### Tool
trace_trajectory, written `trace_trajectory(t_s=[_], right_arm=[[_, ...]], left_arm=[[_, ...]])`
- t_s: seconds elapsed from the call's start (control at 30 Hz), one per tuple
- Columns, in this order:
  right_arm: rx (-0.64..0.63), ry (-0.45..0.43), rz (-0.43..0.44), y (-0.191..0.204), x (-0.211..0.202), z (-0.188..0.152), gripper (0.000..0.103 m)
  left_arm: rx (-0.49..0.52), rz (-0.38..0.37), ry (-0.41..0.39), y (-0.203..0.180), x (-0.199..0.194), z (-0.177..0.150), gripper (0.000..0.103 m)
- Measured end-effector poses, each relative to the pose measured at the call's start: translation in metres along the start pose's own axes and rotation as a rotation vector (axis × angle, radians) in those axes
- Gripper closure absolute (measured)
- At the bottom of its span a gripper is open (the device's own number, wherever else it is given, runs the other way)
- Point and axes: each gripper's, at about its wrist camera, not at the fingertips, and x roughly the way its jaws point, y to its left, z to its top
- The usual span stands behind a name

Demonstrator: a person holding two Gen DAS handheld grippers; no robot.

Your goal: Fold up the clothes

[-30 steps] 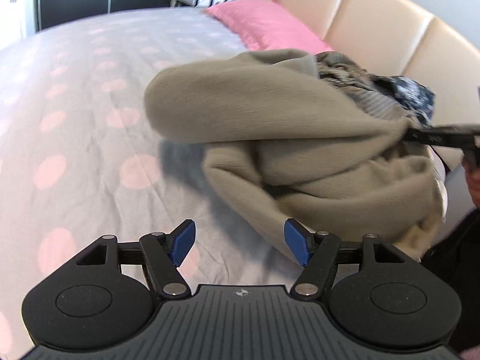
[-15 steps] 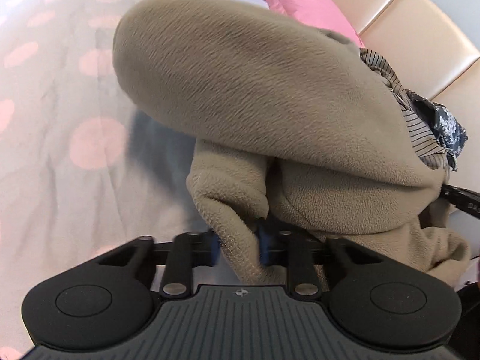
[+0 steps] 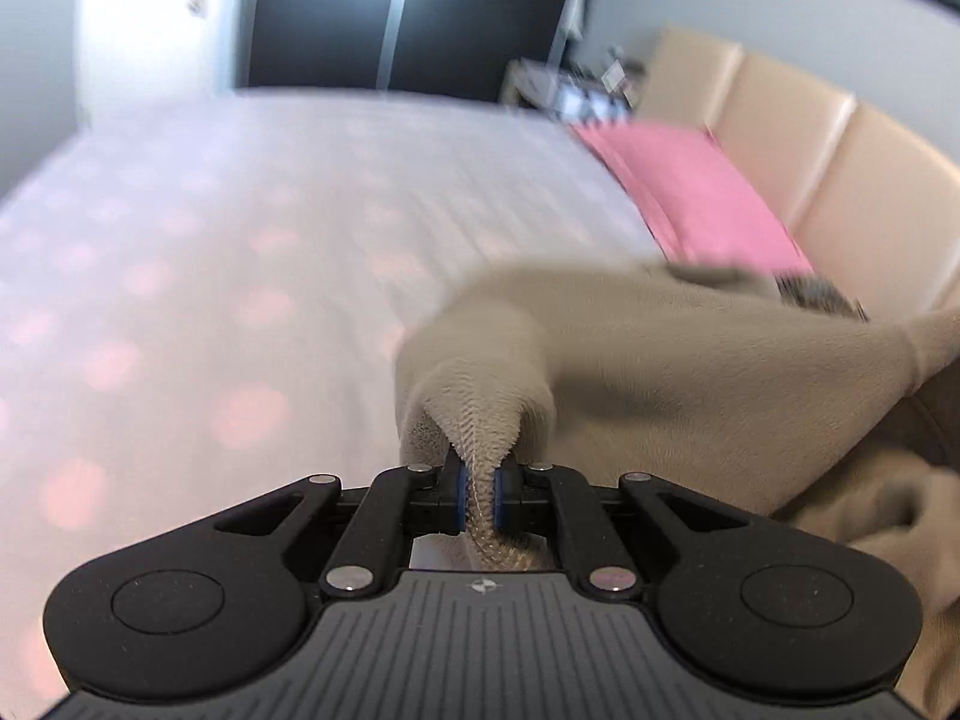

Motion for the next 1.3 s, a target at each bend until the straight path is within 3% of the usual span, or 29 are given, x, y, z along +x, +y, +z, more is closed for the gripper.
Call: trace_trajectory(t_s=[0.13,0.33,0.47,0.6,0.73,0.8,0.97,1.13,1.3], right_arm=[[-0.089,-0.063,0.084,0.057,-0.02,0.035,0.094],[-0.184,-0.202,0.187,0.126,-0.071,0.07,0.095],[-0.187,-0.336,0.272,0.14,-0.116,0.097,0.096],[-0.176,-0.427,0.273,0.132,-0.139,0.115,0.096],[-0.113,-0.317,0.186,0.098,-0.107,0.105,0.096],[-0.087,-0.253,0.114,0.078,-0.087,0.09,0.096],[0.001,-0.098,-0.107,0.014,-0.046,0.035,0.096],[0.143,0.103,-0.27,-0.069,-0.012,-0.031,0.096],[0.222,0.263,-0.406,-0.125,0.025,-0.1,0.096]], left_arm=[[-0.035,0.084,-0.107,0.038,-0.064,0.011,0.098],[-0.094,0.175,-0.177,0.089,-0.131,0.012,0.098],[-0.126,0.177,-0.205,0.101,-0.158,0.008,0.098],[-0.136,0.157,-0.223,0.1,-0.178,0.001,0.098],[-0.144,0.137,-0.239,0.099,-0.197,-0.006,0.098],[-0.132,0.103,-0.196,0.091,-0.196,-0.014,0.098],[-0.093,-0.028,0.031,0.06,-0.16,-0.05,0.098],[-0.01,-0.145,0.286,0.016,-0.11,-0.086,0.095],[0.051,-0.23,0.379,-0.008,-0.081,-0.09,0.08]])
